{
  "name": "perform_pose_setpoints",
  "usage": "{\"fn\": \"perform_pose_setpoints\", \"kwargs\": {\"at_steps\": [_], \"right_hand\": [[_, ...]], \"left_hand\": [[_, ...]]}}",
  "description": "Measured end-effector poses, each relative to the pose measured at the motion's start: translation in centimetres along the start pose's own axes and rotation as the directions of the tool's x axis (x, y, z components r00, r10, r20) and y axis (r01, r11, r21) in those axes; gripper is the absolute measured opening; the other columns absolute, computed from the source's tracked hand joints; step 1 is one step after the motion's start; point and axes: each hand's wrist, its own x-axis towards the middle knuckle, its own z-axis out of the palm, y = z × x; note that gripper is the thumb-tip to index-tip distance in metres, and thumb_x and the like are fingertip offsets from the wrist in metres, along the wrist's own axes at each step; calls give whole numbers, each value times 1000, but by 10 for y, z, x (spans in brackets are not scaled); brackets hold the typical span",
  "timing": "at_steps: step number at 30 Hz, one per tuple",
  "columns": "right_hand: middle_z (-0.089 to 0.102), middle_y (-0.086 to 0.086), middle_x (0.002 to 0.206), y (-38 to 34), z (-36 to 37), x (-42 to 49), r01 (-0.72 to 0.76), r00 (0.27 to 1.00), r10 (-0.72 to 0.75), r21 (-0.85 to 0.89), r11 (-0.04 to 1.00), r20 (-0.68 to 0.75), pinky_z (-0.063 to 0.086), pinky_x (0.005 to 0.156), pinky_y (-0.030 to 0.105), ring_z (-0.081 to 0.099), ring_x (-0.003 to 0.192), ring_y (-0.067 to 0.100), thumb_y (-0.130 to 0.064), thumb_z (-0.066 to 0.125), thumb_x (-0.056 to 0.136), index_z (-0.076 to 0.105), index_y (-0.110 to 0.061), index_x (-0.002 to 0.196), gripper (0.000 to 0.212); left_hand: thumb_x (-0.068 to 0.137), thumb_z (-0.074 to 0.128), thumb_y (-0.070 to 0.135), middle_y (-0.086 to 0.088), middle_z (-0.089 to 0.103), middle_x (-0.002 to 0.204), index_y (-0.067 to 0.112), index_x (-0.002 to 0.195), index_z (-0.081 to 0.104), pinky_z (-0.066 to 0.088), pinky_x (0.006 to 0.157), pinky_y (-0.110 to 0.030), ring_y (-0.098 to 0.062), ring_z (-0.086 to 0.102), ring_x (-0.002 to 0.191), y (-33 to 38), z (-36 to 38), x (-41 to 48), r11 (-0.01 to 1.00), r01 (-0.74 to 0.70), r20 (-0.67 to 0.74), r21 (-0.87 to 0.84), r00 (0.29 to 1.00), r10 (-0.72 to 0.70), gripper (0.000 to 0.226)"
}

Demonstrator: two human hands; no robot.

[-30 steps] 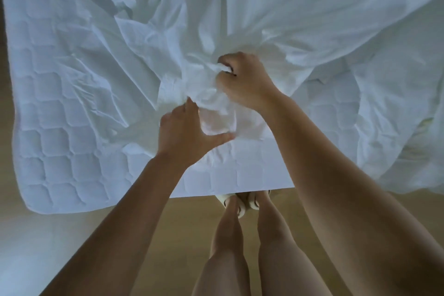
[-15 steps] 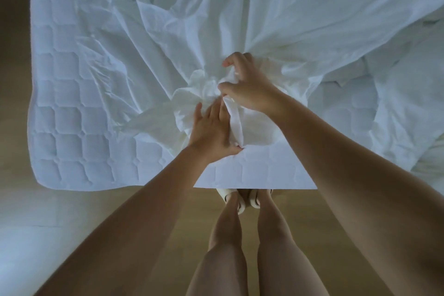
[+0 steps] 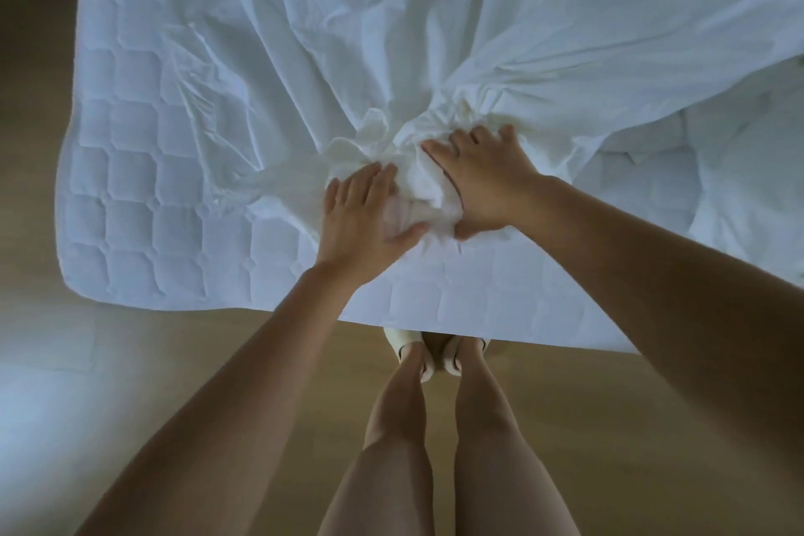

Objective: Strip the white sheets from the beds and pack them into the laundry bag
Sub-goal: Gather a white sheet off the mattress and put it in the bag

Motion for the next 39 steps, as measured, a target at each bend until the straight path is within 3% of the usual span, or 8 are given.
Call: {"fn": "perform_pose_setpoints", "kwargs": {"at_steps": [4, 10, 14, 18, 20, 25, 34, 39], "right_hand": [[32, 10, 144, -2, -1, 2, 7, 1000, -7, 9, 1000, -7, 30, 101, 48, 34, 130, 33, -64, 68, 65, 10, -21, 148, 110], [27, 10, 145, -15, -1, -4, -39, 999, 39, 10, 999, -7, 25, 106, 52, 29, 133, 32, -58, 69, 70, 7, -22, 149, 107], [25, 9, 147, -18, -2, -6, -49, 999, 49, 31, 998, -4, 22, 108, 53, 25, 135, 32, -53, 71, 71, 6, -22, 150, 107], [28, 6, 147, -12, -2, -12, -32, 999, 34, 79, 996, -29, 23, 107, 52, 27, 135, 30, -54, 70, 71, 12, -23, 147, 101], [32, 5, 143, -5, 2, -18, -24, 999, 30, 127, 992, -40, 25, 105, 49, 32, 132, 29, -54, 70, 69, 16, -22, 145, 98], [52, 0, 126, 27, 14, -41, -126, 975, 196, 473, 872, -101, 34, 96, 41, 47, 119, 27, -38, 85, 56, 35, -15, 130, 92], [46, 5, 131, 38, 31, -51, -182, 911, 406, 810, 558, -75, 40, 94, 33, 43, 125, 26, -37, 90, 53, 30, -9, 132, 102], [25, 23, 152, 23, 48, -56, -20, 853, 334, 614, 789, -402, 21, 114, 49, 20, 142, 41, -42, 85, 55, 18, -8, 147, 119]], "left_hand": [[78, 40, 72, -18, 25, 153, 7, 149, 25, 9, 115, -52, -34, 19, 143, -12, 3, -23, 916, 362, -80, -174, 922, -379, 97], [77, 64, 63, -11, -7, 160, 12, 152, -5, 3, 118, -48, -26, -7, 148, -20, 4, 1, 423, 780, 113, -461, 525, -843, 115], [69, 78, 49, -10, 29, 151, 6, 149, 11, 31, 110, -40, -28, 31, 138, -8, 3, 24, 52, 691, 317, -721, 395, -862, 113], [69, 75, 19, -5, 62, 82, 6, 101, 60, 52, 65, -31, -22, 60, 73, -1, -23, 45, -276, 543, 558, -793, 466, -687, 37], [71, 69, 7, -3, 52, 55, 7, 77, 59, 46, 52, -25, -18, 51, 49, 12, -34, 54, -152, 559, 523, -815, 598, -607, 12], [85, 59, 34, -11, 56, 106, 10, 100, 62, 40, 85, -35, -27, 49, 104, 81, -46, 73, 981, 185, 216, -58, 962, -168, 29], [62, 51, 71, -2, 48, 132, 17, 128, 50, 30, 101, -44, -27, 41, 123, 95, -49, 77, 745, -620, 481, 245, 745, 462, 85], [78, 56, 58, 3, 46, 135, 19, 134, 44, 31, 95, -33, -20, 43, 122, 93, -45, 80, 642, -669, 564, 374, 714, 415, 69]]}}
